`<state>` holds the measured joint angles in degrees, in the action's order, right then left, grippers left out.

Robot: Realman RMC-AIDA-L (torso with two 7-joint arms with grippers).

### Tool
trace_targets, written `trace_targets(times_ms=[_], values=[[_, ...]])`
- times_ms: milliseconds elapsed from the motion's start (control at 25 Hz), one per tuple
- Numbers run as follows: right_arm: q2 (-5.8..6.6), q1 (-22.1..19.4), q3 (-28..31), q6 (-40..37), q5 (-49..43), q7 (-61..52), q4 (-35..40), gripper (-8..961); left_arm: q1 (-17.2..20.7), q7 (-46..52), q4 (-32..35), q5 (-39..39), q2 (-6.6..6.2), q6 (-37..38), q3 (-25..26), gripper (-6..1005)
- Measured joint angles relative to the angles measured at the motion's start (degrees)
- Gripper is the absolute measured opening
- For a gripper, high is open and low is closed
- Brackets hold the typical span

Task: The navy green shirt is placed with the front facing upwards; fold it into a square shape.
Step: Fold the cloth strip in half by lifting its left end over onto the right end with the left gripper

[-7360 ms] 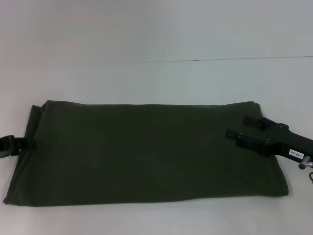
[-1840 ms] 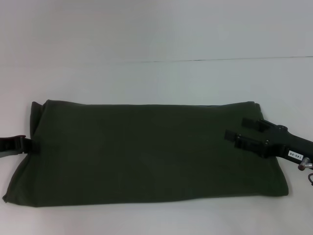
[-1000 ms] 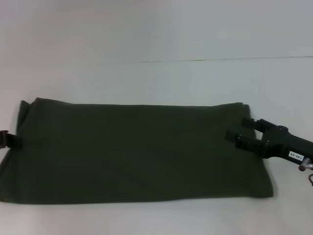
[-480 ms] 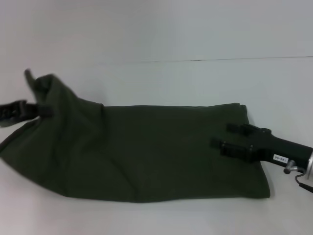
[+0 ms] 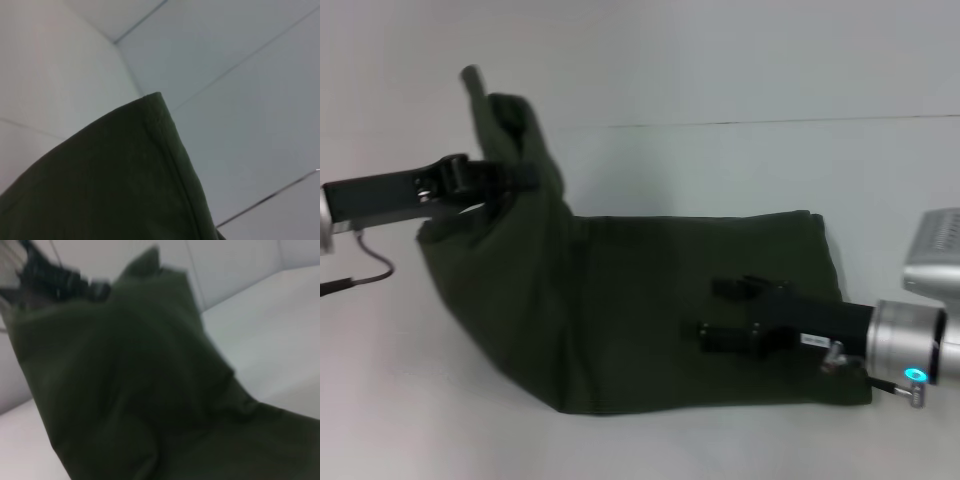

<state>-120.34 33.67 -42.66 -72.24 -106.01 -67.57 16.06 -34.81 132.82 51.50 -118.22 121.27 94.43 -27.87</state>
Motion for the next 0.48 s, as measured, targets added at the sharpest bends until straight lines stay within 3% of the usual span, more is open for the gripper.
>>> trace_targets(times_ms=[280,480], values=[[-0.18,4.55,-1.36,5.21,-0.13,2.25,-4.6,925,-0.45,-0.05,-0.29,2.36,1.89,0.16,-1.79,78],[0.28,2.46,-1.13,4.56,0.18,2.08,-3.38,925,-0.69,-0.82,-3.11,3.06,2.56,-2.63,-3.17,78]])
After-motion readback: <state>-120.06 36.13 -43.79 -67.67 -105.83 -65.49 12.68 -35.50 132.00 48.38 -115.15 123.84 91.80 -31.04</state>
